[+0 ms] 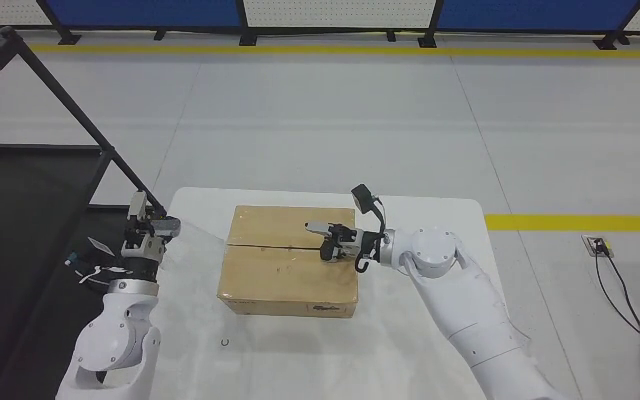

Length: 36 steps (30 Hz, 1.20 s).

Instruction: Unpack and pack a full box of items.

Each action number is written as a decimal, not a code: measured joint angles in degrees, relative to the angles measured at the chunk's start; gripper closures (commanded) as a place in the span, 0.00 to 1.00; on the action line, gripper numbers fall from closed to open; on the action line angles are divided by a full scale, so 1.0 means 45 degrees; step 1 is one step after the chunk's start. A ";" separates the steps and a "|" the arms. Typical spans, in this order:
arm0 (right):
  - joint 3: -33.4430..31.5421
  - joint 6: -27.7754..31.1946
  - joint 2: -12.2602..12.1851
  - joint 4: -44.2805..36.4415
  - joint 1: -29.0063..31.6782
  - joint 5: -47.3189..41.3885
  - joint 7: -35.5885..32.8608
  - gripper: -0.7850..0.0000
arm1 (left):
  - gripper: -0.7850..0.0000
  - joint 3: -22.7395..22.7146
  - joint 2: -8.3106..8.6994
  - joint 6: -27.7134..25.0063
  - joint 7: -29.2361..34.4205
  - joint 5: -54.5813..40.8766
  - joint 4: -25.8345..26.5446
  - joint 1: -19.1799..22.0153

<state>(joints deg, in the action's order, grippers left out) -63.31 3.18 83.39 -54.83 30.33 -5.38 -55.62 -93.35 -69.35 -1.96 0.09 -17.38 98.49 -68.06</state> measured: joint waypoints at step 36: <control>-0.0608 -0.0736 -0.0548 -0.1592 0.1073 -0.0108 0.0524 0.00 | 0.00 0.1952 -0.0085 0.1918 0.1010 0.4183 0.1848 0.0783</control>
<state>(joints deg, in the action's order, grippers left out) -66.04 -0.13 80.93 -61.99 35.15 -5.87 -53.26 -84.57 -69.74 6.67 4.64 1.45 106.81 -64.54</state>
